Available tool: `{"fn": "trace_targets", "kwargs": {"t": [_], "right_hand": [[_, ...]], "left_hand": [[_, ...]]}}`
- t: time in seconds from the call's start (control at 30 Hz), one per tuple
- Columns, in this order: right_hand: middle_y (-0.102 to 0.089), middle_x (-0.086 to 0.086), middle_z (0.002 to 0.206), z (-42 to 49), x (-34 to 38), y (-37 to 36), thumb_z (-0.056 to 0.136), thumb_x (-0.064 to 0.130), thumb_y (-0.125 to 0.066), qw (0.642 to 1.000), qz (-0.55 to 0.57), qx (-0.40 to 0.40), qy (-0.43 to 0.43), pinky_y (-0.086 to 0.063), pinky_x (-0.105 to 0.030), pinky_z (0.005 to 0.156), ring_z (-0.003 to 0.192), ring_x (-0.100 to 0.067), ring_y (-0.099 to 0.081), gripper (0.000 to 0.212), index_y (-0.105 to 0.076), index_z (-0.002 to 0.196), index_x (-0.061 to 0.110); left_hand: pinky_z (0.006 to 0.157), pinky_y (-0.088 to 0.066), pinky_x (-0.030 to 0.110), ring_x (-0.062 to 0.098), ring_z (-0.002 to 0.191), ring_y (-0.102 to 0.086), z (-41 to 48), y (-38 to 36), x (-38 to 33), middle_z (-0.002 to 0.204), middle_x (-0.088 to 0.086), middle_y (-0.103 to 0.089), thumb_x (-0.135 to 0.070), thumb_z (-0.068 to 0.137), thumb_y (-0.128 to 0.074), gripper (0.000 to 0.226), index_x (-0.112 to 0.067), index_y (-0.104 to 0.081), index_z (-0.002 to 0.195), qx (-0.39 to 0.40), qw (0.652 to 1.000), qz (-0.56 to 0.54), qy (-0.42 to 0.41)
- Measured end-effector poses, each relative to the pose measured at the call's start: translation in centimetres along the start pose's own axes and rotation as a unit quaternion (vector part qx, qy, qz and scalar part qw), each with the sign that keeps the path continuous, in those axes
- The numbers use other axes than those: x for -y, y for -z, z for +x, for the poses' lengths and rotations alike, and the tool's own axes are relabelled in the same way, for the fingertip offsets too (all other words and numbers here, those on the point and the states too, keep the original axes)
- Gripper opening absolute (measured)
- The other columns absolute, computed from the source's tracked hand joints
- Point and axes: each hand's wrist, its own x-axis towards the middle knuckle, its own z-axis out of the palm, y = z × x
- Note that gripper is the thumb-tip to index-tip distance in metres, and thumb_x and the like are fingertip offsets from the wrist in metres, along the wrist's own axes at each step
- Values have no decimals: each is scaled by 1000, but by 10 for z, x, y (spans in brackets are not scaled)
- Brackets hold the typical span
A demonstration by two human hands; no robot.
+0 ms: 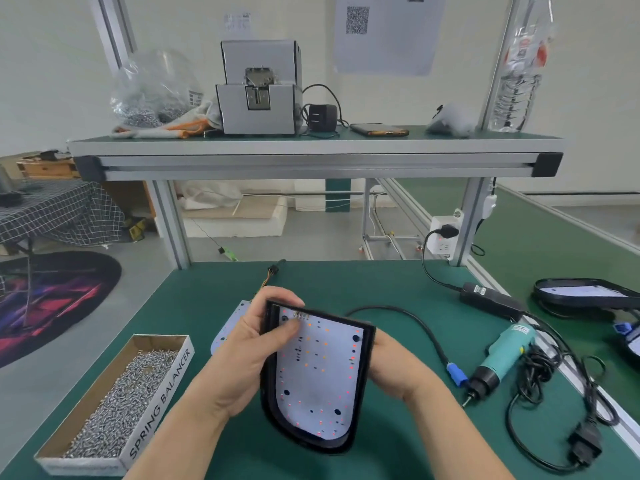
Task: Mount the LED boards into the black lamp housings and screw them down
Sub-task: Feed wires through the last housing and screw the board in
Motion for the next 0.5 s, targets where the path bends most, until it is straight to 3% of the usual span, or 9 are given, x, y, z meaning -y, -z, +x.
{"fn": "trace_targets", "kwargs": {"t": [0.07, 0.13, 0.2, 0.27, 0.33, 0.4, 0.5], "right_hand": [[-69, -7, 109, 3, -2, 1, 94, 17, -55, 1000, 11, -2, -19, -50, -37, 89, 99, -18, -61, 29, -70, 115, 5], [-65, -13, 106, 2, -4, 7, 95, 24, -52, 998, 67, -6, -20, -52, -34, 86, 96, -21, -60, 39, -65, 115, -7], [-66, -12, 101, -2, -3, 13, 93, 20, -52, 993, 118, -1, -5, -52, -29, 83, 91, -19, -62, 33, -67, 107, -5], [-67, -5, 94, -4, -1, 17, 91, 14, -57, 999, 23, -24, -4, -49, -26, 83, 85, -15, -61, 21, -69, 106, 5], [-62, 1, 83, -2, 2, 19, 97, 14, -62, 990, -131, -52, -3, -43, -28, 74, 74, -13, -52, 8, -69, 98, 18], [-53, 4, 74, -1, 7, 18, 100, 17, -61, 974, -217, -70, 9, -35, -29, 64, 67, -11, -40, 15, -64, 87, 24], [-47, 12, 68, -4, 19, 14, 102, 25, -55, 946, -313, -77, 32, -31, -24, 58, 61, -7, -38, 23, -57, 79, 27]], "left_hand": [[79, -44, 33, 21, 89, -52, 0, 10, -4, 98, 3, -56, -25, 76, -79, 29, -22, -63, 100, 9, 999, -51, 9], [85, -39, 39, 28, 101, -49, 1, 23, -8, 109, 13, -54, -18, 74, -78, 29, -18, -62, 98, 13, 996, -91, 9], [87, -33, 47, 35, 106, -49, 2, 35, -7, 112, 23, -56, -10, 68, -80, 32, -14, -61, 94, 5, 994, -111, 11], [86, -35, 49, 37, 101, -57, 4, 43, -1, 107, 24, -63, -11, 60, -85, 39, -12, -59, 90, 1, 992, -124, 16], [83, -45, 44, 36, 94, -64, 5, 47, 7, 101, 19, -66, -10, 62, -83, 36, -12, -59, 88, 12, 990, -140, 14], [80, -52, 40, 37, 93, -67, 6, 51, 15, 97, 18, -66, -6, 66, -79, 30, -12, -59, 87, 21, 986, -167, 22], [82, -58, 43, 40, 96, -68, 6, 59, 25, 97, 26, -64, -1, 61, -80, 30, -11, -61, 82, -16, 978, -201, 55]]}}
